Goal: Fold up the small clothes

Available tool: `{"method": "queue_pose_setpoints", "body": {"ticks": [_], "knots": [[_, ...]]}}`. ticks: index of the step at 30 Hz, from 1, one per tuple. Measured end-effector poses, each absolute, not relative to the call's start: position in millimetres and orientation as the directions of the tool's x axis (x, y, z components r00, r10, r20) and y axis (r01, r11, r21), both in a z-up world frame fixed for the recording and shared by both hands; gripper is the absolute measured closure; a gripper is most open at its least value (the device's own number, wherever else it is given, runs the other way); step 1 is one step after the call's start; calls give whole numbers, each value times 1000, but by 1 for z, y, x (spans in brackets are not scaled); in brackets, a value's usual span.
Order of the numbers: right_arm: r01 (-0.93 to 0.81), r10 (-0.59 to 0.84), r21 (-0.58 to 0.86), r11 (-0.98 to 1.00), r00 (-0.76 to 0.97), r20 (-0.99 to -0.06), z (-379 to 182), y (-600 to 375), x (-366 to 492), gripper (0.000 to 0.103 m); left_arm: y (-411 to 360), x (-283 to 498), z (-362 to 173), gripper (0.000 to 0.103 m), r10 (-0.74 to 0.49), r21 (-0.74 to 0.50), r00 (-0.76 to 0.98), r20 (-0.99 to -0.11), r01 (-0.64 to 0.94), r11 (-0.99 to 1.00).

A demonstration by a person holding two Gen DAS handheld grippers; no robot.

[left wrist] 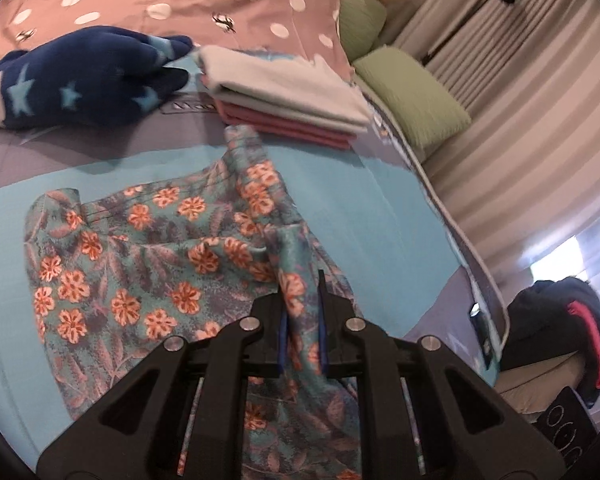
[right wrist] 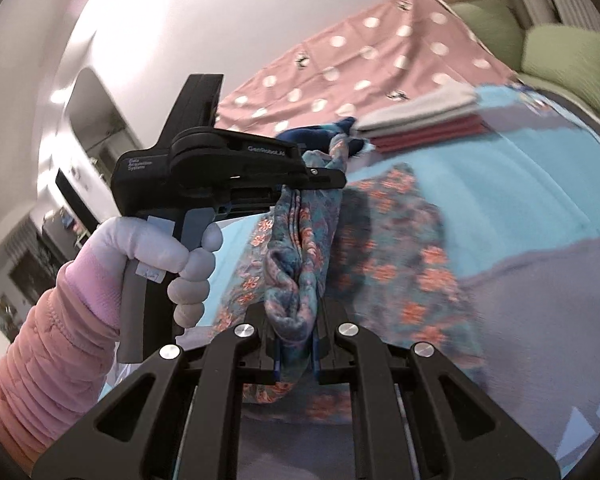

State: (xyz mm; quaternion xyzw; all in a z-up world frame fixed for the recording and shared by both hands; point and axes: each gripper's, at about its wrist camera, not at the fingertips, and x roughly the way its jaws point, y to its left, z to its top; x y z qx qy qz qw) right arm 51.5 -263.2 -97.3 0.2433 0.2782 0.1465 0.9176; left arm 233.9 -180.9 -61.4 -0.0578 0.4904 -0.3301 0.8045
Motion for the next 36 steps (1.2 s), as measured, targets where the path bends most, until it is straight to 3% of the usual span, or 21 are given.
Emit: {"method": "queue_pose_setpoints", "body": {"ticks": [8,13,17,19,24,32,36], "knots": [[-60,398,592,803,794,-459,-114,-292,47,93,-231,231,-78,92,-508,-317,287,-812,513,798],[-1,388,612,791,774,-500,-131,-305,46,92,-250,225,-85,77,-464,-238,322,-825,547,802],[29,393,627,778,757,-522,-143,-311,40,91,-247,205,-63,69,-491,-195,373,-787,604,773],[38,397,635,771,752,-527,-145,-313,38,90,-239,194,-52,60,-488,-155,414,-768,620,770],[61,379,635,770,758,-532,-146,-321,33,87,-193,145,-46,50,-471,-89,478,-741,626,775],[66,324,586,808,781,-534,-135,-332,16,87,-103,69,-63,43,-360,-2,560,-746,540,842],[-49,363,542,839,792,-490,-117,-321,14,86,-73,43,-79,42,-316,20,553,-771,517,856]]}}
